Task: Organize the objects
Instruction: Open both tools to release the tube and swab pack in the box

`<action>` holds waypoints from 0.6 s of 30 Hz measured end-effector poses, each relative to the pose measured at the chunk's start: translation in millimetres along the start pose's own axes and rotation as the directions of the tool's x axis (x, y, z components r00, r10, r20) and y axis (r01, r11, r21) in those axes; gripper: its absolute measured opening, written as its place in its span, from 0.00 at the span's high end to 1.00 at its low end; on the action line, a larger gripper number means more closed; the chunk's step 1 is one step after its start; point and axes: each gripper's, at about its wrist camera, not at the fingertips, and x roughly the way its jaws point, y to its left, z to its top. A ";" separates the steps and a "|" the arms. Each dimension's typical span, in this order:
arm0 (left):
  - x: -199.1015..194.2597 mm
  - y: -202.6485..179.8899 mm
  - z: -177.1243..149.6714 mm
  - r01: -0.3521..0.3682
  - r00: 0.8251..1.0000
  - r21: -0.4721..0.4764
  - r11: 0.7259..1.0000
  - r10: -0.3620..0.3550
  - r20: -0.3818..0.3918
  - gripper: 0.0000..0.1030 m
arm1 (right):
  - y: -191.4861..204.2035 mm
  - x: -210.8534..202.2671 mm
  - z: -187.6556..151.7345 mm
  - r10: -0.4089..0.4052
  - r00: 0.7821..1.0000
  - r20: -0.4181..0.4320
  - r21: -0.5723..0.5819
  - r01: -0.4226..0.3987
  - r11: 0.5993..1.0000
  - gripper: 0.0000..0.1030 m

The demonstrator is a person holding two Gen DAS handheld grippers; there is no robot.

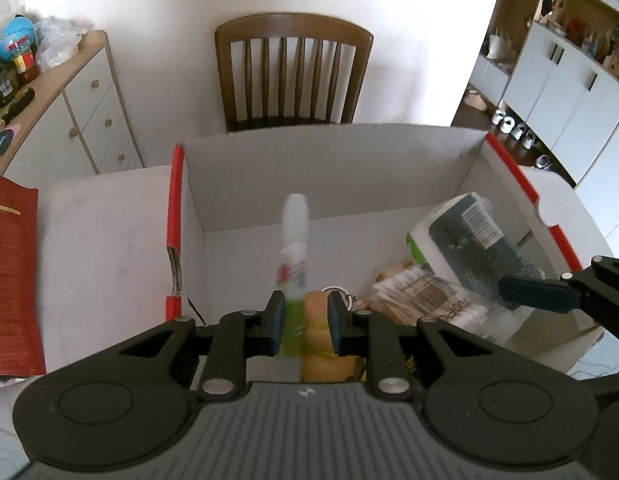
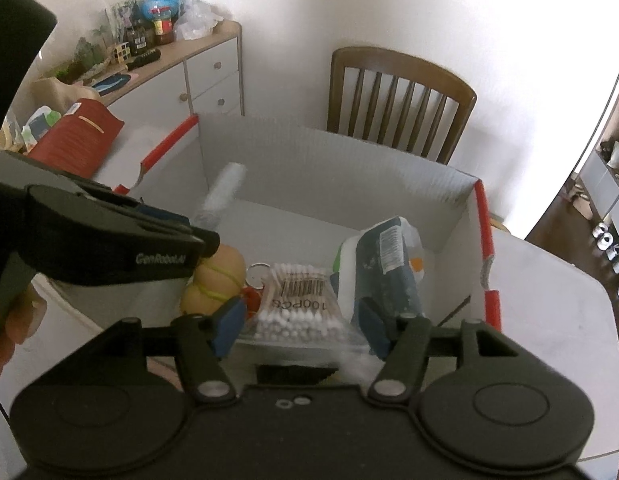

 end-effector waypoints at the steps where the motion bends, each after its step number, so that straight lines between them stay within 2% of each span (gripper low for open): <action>1: -2.7 -0.4 0.0 0.000 1.000 0.000 1.000 0.000 0.006 0.79 | 0.0 -2.7 -0.4 0.001 1.000 0.004 -0.001 -0.001 1.000 0.39; 18: -63.6 -10.1 -19.3 0.017 0.996 0.044 0.999 -0.020 0.084 0.79 | -10.1 -67.7 -10.8 0.009 0.996 0.093 0.006 -0.010 1.000 0.37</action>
